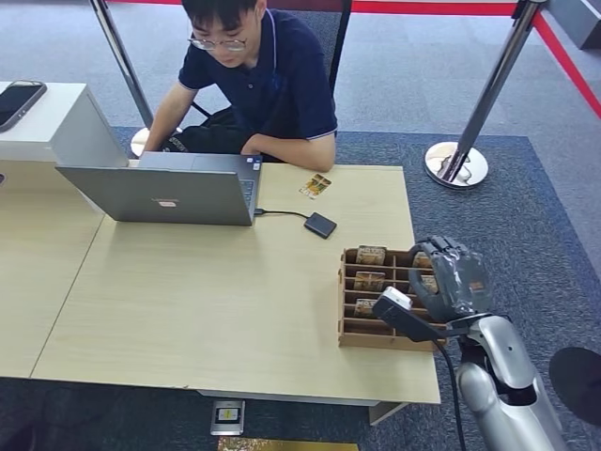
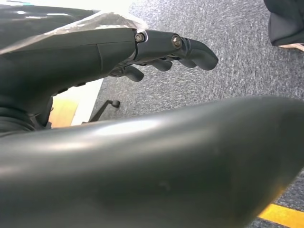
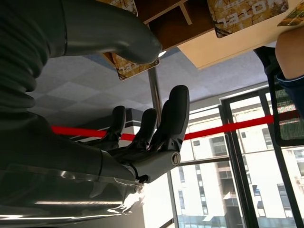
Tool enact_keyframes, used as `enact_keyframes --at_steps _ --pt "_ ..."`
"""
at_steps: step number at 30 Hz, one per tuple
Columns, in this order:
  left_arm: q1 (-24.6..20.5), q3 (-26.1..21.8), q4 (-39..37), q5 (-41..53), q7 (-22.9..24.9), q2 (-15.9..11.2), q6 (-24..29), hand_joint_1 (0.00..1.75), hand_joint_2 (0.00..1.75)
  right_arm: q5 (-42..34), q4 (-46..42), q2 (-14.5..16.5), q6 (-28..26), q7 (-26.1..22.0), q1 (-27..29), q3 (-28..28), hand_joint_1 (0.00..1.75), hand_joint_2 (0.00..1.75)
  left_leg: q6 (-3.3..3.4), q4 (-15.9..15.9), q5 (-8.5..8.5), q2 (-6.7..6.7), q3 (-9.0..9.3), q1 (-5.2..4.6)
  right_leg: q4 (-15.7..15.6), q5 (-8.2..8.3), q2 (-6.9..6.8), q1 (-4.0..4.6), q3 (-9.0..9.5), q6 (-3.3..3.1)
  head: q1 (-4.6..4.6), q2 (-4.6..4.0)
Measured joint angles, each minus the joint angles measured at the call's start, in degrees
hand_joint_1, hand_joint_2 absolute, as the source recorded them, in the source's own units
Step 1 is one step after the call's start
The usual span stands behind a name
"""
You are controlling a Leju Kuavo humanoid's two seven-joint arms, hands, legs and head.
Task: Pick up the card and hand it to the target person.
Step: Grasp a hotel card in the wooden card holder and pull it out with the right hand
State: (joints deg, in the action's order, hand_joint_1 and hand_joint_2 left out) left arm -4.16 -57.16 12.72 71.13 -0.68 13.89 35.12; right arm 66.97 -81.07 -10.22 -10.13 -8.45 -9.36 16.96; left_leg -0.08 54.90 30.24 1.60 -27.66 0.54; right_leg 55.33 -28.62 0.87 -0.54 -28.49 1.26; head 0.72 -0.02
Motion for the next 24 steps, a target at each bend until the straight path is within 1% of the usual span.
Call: enact_keyframes --at_steps 12,17,24 --pt "0.02 0.00 0.00 0.71 -0.63 0.03 -0.20 0.00 0.00 0.11 0.51 0.21 -0.02 0.73 0.08 0.02 0.82 1.75 0.00 0.00 0.00 0.00 0.01 0.00 0.00 0.00 0.00 0.00 0.00 0.00 0.00 0.00" --pt "0.02 0.00 0.00 0.48 -0.77 0.03 -0.16 0.00 0.00 0.48 1.38 0.23 -0.08 0.92 0.07 0.02 0.91 1.75 0.00 0.00 0.00 0.00 0.00 0.00 0.00 0.00 0.00 0.00 0.00 0.00 0.00 0.00" --pt "0.05 0.00 0.00 0.29 -1.28 0.08 0.00 0.00 0.00 0.82 3.64 0.51 -0.47 1.39 -0.04 -0.06 0.90 1.75 0.00 0.00 0.00 0.00 0.01 0.00 0.00 0.00 0.00 0.00 0.00 0.00 0.00 0.00"
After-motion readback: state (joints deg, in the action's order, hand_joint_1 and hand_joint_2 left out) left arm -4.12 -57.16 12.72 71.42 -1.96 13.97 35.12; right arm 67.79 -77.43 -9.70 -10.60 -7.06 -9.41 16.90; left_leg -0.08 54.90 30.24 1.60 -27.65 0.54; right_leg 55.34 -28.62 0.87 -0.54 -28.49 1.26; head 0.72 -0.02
